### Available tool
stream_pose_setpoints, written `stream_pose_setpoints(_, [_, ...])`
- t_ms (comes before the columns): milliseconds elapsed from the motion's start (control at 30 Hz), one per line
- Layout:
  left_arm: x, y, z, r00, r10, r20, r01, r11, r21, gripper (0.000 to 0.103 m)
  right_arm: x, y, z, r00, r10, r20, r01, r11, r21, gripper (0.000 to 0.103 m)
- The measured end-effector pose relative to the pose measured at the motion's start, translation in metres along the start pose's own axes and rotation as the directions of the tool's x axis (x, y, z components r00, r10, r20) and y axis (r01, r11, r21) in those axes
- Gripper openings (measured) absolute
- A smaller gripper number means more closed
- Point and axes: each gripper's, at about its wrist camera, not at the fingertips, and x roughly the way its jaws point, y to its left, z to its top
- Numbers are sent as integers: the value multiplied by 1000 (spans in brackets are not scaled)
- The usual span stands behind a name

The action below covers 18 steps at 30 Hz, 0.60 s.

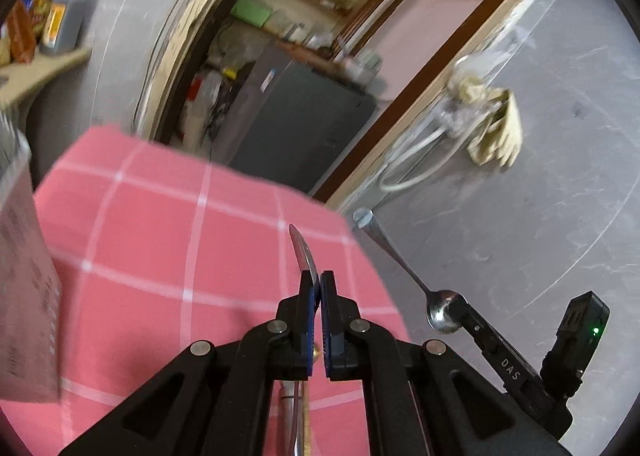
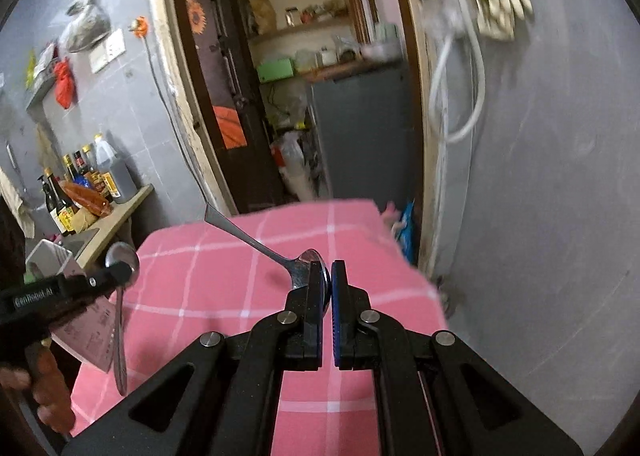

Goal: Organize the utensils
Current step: 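Lift and carry the steel spoons toward the white holder with both tools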

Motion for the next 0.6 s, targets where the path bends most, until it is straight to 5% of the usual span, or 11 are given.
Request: stream_pose_setpoints(600, [-135, -22, 67, 980, -30, 196, 1, 989, 146, 3, -95, 97, 55, 990, 54, 133, -25, 978, -208, 4])
